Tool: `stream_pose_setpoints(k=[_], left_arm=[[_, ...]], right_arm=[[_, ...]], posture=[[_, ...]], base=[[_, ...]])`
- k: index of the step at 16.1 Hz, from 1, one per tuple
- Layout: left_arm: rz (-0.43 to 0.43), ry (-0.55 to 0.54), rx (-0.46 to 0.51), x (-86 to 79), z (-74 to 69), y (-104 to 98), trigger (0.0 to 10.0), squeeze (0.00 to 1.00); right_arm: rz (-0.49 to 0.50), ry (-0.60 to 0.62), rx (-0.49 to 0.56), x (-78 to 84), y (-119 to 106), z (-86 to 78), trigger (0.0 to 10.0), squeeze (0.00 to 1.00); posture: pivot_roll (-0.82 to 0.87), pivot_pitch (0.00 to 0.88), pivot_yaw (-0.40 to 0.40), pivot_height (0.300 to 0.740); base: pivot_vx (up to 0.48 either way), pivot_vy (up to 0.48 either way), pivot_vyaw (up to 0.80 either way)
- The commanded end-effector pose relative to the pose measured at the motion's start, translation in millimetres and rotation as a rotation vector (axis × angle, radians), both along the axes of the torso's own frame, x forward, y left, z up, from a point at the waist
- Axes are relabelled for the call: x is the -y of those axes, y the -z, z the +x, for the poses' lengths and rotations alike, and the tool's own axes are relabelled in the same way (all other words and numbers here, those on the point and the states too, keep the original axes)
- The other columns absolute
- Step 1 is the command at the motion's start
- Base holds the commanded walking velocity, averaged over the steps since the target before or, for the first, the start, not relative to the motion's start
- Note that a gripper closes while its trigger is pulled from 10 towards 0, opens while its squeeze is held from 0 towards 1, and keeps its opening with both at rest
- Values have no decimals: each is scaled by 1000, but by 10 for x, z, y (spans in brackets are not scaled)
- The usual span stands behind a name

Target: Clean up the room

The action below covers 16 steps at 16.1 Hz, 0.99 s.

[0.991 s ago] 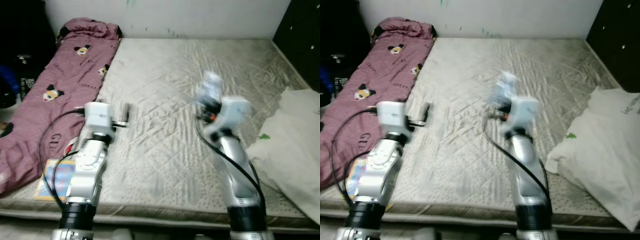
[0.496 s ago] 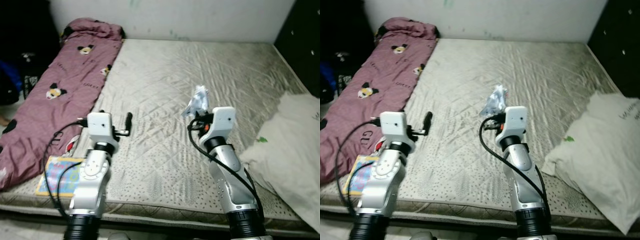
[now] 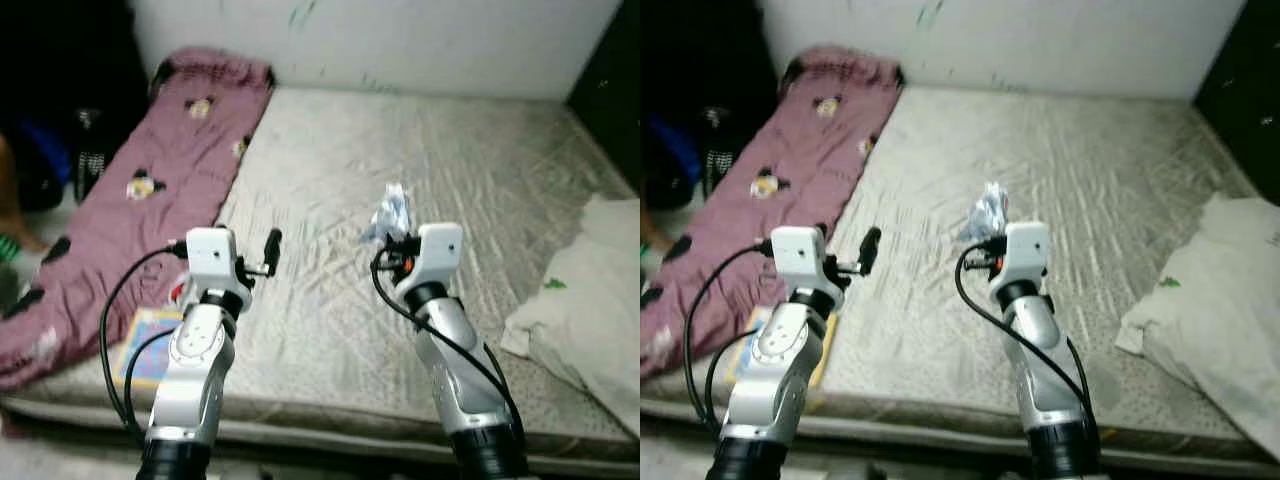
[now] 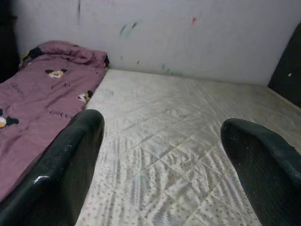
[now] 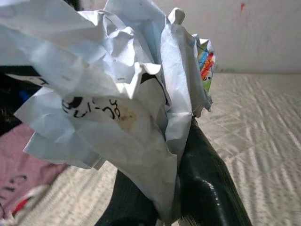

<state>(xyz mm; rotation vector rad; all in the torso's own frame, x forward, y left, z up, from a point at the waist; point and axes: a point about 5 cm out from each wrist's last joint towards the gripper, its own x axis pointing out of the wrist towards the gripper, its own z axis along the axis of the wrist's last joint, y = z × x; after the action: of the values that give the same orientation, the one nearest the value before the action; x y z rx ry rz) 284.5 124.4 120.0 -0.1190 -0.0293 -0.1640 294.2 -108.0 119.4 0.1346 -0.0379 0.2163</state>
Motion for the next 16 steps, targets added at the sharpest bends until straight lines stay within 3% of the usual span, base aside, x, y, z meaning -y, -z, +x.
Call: stream_pose_setpoints(k=[1, 10, 14, 16], left_arm=[[2, -27, 0, -101, 29, -29, 10000, 0], [-11, -39, -13, -70, 29, -21, 10000, 0], [-17, -40, -21, -60, 22, -13, 10000, 0], [-17, -43, -18, -68, 21, -17, 10000, 0]], right_arm=[[29, -38, 30, -115, -84, 38, 10000, 0], [-5, -70, 2, -142, -39, 49, 10000, 0], [-1, -69, -10, -139, -18, 45, 10000, 0], [-6, -74, -9, -149, -10, 41, 10000, 0]], posture=[[4, 0, 1, 740], [-3, 0, -17, 740], [-1, 0, -19, 740], [2, 0, -20, 740]], base=[[0, 480, 0], [0, 480, 0], [0, 480, -733], [0, 480, 0]])
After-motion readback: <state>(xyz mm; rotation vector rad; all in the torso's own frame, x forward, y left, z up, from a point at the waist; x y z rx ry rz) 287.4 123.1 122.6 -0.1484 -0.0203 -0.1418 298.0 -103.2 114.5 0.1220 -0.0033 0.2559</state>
